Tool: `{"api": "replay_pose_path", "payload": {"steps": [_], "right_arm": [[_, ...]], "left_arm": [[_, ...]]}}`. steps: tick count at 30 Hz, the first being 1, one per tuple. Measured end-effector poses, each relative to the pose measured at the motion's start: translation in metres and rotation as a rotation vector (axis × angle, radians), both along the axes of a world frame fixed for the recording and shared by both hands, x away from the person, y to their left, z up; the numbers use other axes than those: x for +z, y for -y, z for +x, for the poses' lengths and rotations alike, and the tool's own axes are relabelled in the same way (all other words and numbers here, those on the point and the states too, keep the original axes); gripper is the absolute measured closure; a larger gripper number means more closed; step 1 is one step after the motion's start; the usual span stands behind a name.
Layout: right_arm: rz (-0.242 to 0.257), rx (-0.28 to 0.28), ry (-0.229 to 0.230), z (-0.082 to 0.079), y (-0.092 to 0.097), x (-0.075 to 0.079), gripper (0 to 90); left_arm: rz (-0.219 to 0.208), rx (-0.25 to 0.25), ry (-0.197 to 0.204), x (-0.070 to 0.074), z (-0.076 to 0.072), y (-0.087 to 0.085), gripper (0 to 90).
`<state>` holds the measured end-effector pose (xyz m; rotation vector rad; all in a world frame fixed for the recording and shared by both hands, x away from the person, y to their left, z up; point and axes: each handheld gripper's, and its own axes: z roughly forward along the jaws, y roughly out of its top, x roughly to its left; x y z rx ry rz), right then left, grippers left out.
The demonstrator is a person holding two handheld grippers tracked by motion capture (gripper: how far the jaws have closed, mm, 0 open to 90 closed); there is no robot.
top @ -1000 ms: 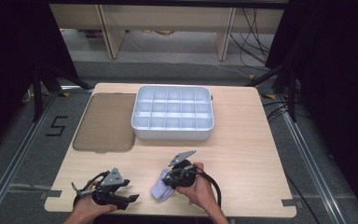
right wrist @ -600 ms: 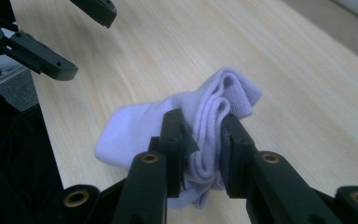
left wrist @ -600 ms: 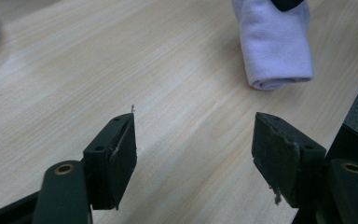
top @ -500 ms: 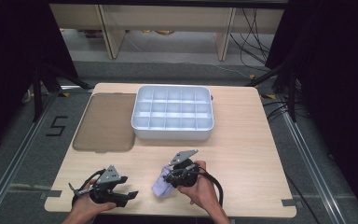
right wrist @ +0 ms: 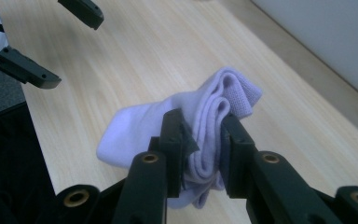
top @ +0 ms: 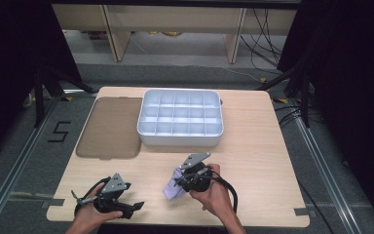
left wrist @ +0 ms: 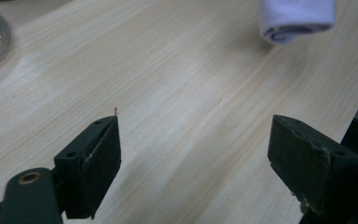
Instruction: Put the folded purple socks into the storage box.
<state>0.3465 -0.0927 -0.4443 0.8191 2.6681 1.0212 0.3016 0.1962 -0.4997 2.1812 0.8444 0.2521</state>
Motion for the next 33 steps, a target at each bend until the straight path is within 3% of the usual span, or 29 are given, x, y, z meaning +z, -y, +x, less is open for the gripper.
{"api": "replay_pose_path", "payload": {"steps": [4,6,8,10,12,20,22,24,26,28,31,32,33], "right_arm": [[0.007,-0.024,0.017,0.002,0.008,0.009,74.3],[0.017,-0.035,0.027,0.004,0.012,0.013,74.3],[0.021,-0.037,0.027,0.007,0.016,0.016,74.3],[0.027,-0.064,0.033,0.009,0.019,0.018,74.3],[0.017,-0.069,0.021,0.012,0.023,0.022,74.3],[0.007,-0.109,0.054,0.025,0.039,0.035,74.3],[0.007,-0.142,0.044,0.026,0.042,0.040,74.3],[0.004,-0.139,0.055,0.030,0.045,0.042,74.3],[-0.003,-0.151,0.035,0.030,0.047,0.045,74.3],[-0.003,-0.151,0.044,0.031,0.047,0.045,74.3],[-0.006,-0.162,0.030,0.033,0.050,0.048,74.3],[-0.010,-0.160,0.035,0.034,0.050,0.048,74.3],[-0.008,-0.161,0.037,0.034,0.050,0.049,74.3]], "left_arm": [[0.000,0.016,-0.014,-0.003,0.000,-0.001,16.9],[0.011,0.009,0.004,-0.002,0.001,-0.002,17.0],[-0.006,0.007,-0.012,-0.001,-0.001,-0.001,17.5],[0.010,-0.006,0.003,-0.001,0.000,-0.001,17.7],[0.000,0.010,-0.007,-0.002,-0.001,0.000,18.1],[0.016,0.003,0.000,-0.002,0.001,-0.001,18.2],[0.022,-0.004,0.002,-0.002,0.000,-0.001,18.2],[0.001,-0.003,-0.019,-0.002,-0.001,0.001,18.2],[0.018,-0.017,-0.002,-0.002,0.000,0.000,18.2],[0.000,0.000,-0.020,-0.003,-0.001,0.001,18.2],[0.007,0.002,-0.013,-0.002,0.000,0.001,18.2],[0.014,-0.019,-0.004,-0.001,0.000,0.000,18.2],[0.000,0.000,-0.019,-0.002,-0.001,0.001,18.2]]}}
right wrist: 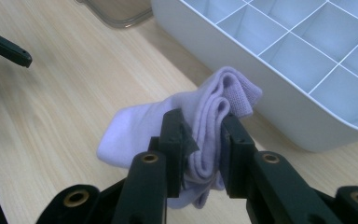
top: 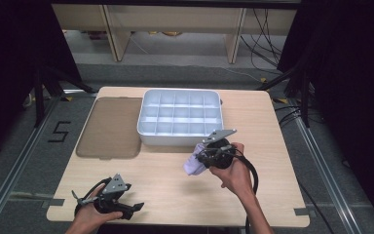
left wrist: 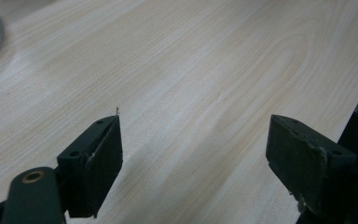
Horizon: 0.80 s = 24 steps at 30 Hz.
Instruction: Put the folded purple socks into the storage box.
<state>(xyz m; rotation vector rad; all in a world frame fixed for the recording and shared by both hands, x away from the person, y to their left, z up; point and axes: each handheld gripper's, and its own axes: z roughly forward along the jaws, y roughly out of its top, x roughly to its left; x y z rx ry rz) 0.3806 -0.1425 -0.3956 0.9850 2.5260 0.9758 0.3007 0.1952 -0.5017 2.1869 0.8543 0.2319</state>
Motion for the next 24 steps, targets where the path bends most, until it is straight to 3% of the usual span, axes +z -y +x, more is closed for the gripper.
{"api": "replay_pose_path", "payload": {"steps": [3,5,6,7,8,10,11,13,14,16,18,20,22,24], "right_arm": [[0.001,-0.010,-0.004,0.002,0.000,0.002,74.3],[0.001,-0.001,0.016,0.005,0.000,0.002,74.3],[-0.007,-0.012,-0.011,0.004,0.000,0.005,74.2],[0.001,-0.020,0.001,0.005,-0.001,0.004,74.3],[-0.016,-0.012,-0.001,0.006,0.000,0.006,74.3],[-0.019,-0.009,0.012,0.009,0.000,0.007,74.2],[-0.021,-0.012,-0.004,0.008,-0.001,0.008,74.3],[-0.035,0.002,0.025,0.012,0.001,0.010,74.2],[-0.020,-0.026,0.002,0.011,-0.001,0.010,74.3],[-0.025,-0.028,-0.010,0.012,0.000,0.011,74.2],[-0.040,0.005,0.030,0.017,0.002,0.012,74.2],[-0.031,-0.026,-0.006,0.016,0.002,0.014,74.2],[-0.028,-0.037,-0.011,0.017,0.002,0.015,74.3],[-0.026,-0.026,0.029,0.021,0.003,0.014,74.2]], "left_arm": [[0.009,-0.011,0.013,0.001,0.001,-0.001,18.2],[-0.002,-0.003,0.011,0.001,0.001,-0.001,18.2],[-0.001,-0.008,0.016,0.001,0.001,-0.001,18.2],[0.014,-0.012,0.021,0.002,0.002,-0.002,18.2],[0.000,-0.006,0.003,0.001,0.000,-0.001,18.2],[-0.003,-0.004,0.006,0.001,0.000,0.000,18.2],[0.009,-0.020,0.019,0.002,0.001,-0.001,18.2],[-0.013,0.000,0.003,0.001,0.000,0.000,18.2],[-0.013,0.001,0.003,0.001,-0.001,0.000,18.2],[-0.002,-0.002,0.006,0.001,0.000,-0.001,18.2],[-0.011,0.000,0.008,0.001,0.000,0.000,18.2],[-0.004,-0.013,0.019,0.001,0.000,0.000,18.2],[0.003,-0.019,0.021,0.001,0.000,0.000,18.2],[0.014,-0.010,0.019,0.001,0.000,0.000,18.2]]}}
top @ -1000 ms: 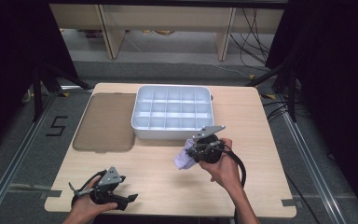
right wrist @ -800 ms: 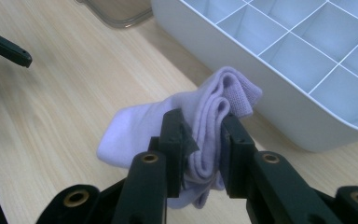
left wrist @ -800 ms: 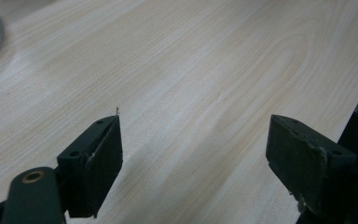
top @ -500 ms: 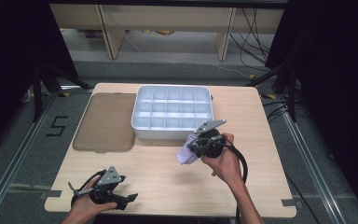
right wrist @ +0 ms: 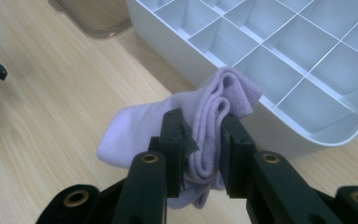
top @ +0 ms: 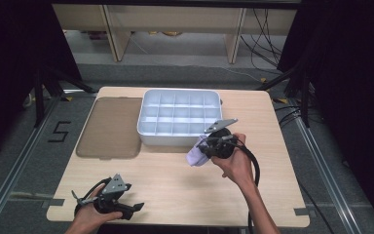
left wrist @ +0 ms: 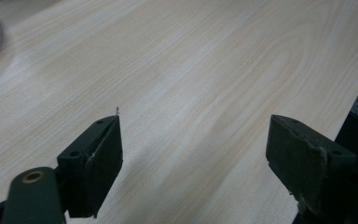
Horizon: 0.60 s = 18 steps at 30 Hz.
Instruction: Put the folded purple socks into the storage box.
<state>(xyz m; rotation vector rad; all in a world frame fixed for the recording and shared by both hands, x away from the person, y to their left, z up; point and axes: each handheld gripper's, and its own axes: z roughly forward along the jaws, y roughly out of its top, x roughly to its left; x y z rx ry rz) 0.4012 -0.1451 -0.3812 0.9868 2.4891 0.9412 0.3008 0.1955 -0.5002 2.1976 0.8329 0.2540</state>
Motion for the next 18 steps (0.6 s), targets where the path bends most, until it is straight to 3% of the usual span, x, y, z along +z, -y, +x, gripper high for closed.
{"api": "replay_pose_path", "payload": {"steps": [1,3,7,9,10,11,16,18], "right_arm": [[-0.006,-0.009,-0.037,-0.001,0.000,0.003,74.2],[-0.005,-0.011,-0.016,0.001,0.000,0.002,74.2],[-0.015,-0.013,-0.021,0.005,0.002,0.005,74.2],[-0.012,-0.030,-0.033,0.007,0.003,0.007,74.2],[-0.009,-0.028,-0.018,0.008,0.003,0.007,74.2],[-0.006,-0.029,-0.041,0.009,0.003,0.008,74.2],[-0.016,-0.043,-0.025,0.016,0.008,0.013,74.2],[-0.031,-0.055,-0.017,0.020,0.010,0.017,74.2]], "left_arm": [[0.005,-0.005,0.001,0.000,0.000,0.000,18.2],[-0.014,-0.008,-0.005,0.000,0.000,0.000,18.2],[-0.037,0.004,-0.012,0.000,-0.002,0.002,18.2],[-0.038,0.005,-0.010,0.000,-0.002,0.002,18.2],[-0.037,0.004,-0.009,0.000,-0.002,0.002,18.2],[-0.015,0.000,-0.003,0.001,-0.001,0.000,18.2],[-0.007,-0.024,0.012,0.002,-0.001,0.000,18.2],[-0.036,-0.003,-0.008,0.001,-0.002,0.002,18.2]]}}
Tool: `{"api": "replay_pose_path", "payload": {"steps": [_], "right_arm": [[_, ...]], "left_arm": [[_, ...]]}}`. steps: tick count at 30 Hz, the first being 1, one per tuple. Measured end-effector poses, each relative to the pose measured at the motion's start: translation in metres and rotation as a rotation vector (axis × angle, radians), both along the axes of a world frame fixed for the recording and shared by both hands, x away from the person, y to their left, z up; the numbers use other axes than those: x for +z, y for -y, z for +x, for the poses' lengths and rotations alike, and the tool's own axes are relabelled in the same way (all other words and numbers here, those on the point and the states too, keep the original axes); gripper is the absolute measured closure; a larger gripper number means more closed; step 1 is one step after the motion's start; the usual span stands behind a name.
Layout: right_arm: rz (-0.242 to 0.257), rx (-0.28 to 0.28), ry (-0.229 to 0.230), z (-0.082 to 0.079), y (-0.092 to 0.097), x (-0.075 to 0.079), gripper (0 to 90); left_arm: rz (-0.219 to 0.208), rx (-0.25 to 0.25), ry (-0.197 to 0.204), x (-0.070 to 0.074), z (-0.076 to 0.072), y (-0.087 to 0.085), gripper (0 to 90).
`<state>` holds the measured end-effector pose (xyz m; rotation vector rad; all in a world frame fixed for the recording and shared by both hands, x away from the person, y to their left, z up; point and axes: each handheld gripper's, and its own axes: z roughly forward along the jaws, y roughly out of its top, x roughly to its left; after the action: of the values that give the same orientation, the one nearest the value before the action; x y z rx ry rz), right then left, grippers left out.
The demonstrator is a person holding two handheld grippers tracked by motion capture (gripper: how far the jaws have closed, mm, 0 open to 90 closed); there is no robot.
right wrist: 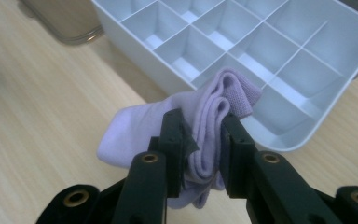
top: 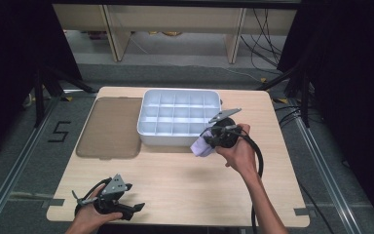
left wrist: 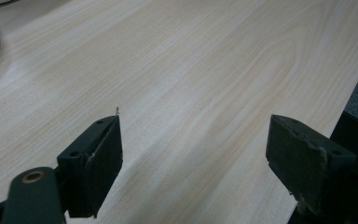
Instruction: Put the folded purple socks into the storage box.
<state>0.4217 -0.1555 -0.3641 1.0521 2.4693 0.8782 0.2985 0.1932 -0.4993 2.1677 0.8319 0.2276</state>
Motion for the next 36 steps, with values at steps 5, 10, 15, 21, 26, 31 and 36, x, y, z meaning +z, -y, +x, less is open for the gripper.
{"api": "replay_pose_path", "payload": {"steps": [5,10,15,21,26,31,36], "right_arm": [[-0.007,-0.028,0.017,0.012,0.006,0.006,74.2],[-0.024,-0.046,0.036,0.025,0.011,0.013,74.2],[-0.040,-0.074,0.040,0.040,0.011,0.016,74.3],[-0.080,-0.112,0.045,0.059,0.008,0.013,74.2],[-0.107,-0.134,0.038,0.072,0.006,0.009,74.3],[-0.153,-0.144,0.030,0.083,0.004,0.001,74.2],[-0.177,-0.167,0.016,0.092,0.005,-0.006,74.2]], "left_arm": [[0.015,-0.007,0.007,0.001,0.001,-0.001,18.2],[0.005,-0.010,0.012,0.001,0.001,-0.001,18.2],[0.004,-0.010,0.010,0.001,0.001,-0.001,18.2],[0.007,-0.013,0.007,0.000,0.001,-0.001,18.2],[0.015,-0.018,0.009,0.002,0.002,-0.002,18.2],[0.009,-0.005,0.002,0.001,0.000,0.000,18.2],[0.001,-0.002,0.004,0.001,-0.001,0.000,18.2]]}}
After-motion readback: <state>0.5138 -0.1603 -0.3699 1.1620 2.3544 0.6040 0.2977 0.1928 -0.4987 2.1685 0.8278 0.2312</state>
